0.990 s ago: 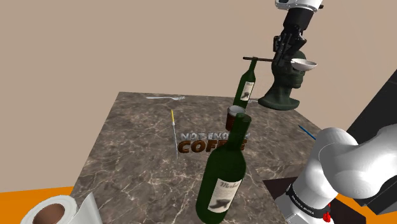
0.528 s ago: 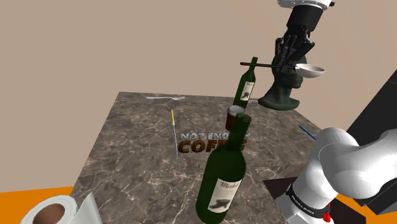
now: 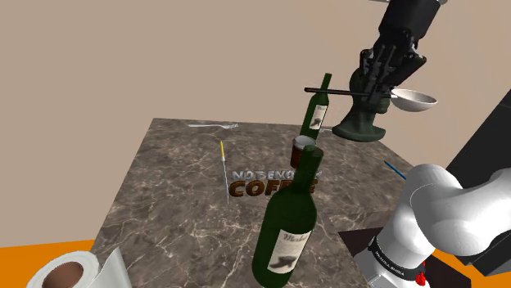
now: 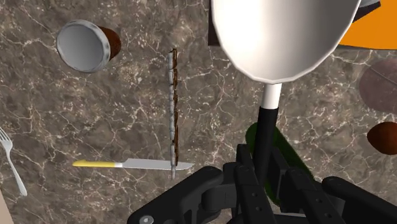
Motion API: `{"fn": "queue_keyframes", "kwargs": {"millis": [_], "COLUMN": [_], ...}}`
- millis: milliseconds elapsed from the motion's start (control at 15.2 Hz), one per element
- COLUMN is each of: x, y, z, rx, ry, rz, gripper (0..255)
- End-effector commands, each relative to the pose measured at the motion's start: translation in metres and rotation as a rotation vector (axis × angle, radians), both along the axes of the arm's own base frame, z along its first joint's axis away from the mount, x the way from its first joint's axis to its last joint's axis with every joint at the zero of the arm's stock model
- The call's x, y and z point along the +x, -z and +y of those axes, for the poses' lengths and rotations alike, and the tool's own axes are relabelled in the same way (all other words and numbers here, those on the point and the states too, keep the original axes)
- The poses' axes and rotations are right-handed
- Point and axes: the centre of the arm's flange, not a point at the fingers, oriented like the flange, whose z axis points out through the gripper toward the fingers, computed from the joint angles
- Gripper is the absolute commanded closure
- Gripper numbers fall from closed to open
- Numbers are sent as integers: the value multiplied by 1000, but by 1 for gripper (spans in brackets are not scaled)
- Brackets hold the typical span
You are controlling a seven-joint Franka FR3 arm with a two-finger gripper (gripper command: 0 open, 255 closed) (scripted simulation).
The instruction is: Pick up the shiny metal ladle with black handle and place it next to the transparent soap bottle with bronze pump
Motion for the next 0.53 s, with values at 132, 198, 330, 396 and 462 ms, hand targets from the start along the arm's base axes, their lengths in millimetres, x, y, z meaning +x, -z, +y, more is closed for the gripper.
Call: {"fn": "queue_keyframes", "kwargs": {"millis": [132,198,330,396,462], "x": [-23,-28,-39,-44,-50], "y": [3,3,3,3,3], "z": [50,62,86,98,110], "rx": [0,0,0,0,0], "ry": [2,2,2,2,2], "rz": [1,1,1,1,1], "gripper": [255,255,255,255,255]}}
